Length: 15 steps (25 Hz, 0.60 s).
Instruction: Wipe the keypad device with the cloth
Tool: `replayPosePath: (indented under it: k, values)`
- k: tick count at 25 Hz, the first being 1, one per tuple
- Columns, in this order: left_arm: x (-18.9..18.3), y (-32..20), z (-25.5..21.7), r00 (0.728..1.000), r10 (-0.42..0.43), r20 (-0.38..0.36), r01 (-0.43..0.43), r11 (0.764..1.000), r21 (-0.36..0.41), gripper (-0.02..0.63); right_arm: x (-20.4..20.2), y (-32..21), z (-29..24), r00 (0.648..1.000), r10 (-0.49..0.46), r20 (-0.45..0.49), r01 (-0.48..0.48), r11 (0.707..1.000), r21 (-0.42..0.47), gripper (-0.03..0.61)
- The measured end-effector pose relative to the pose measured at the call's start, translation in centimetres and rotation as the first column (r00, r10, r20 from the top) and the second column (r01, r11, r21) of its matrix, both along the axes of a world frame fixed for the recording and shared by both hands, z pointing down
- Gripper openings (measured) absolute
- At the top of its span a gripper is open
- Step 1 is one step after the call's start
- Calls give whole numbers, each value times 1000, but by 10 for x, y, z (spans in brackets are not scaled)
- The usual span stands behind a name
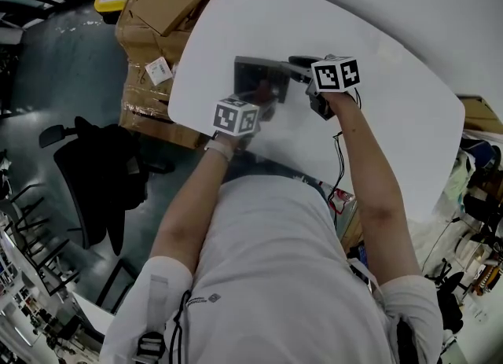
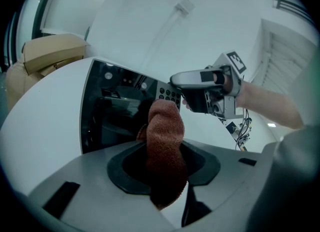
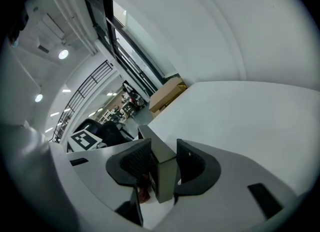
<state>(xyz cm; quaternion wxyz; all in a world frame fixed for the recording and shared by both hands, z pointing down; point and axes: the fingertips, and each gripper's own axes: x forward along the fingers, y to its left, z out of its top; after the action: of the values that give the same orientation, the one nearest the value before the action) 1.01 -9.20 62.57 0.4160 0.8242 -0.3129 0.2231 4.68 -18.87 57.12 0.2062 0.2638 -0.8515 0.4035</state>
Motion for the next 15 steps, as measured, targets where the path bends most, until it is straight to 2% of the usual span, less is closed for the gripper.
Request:
replayPosePath:
  k: [11,15]
  values:
    - [-26,2,-2,997,-71,-6,71,997,-8,152,1,46,6,1000,-2,-27,1,1000,-28,149]
    - [-34,-4,-16,996,-89,-19,90,995,30,152,-2,60,6,999,24,-23,-25,999,-23,146]
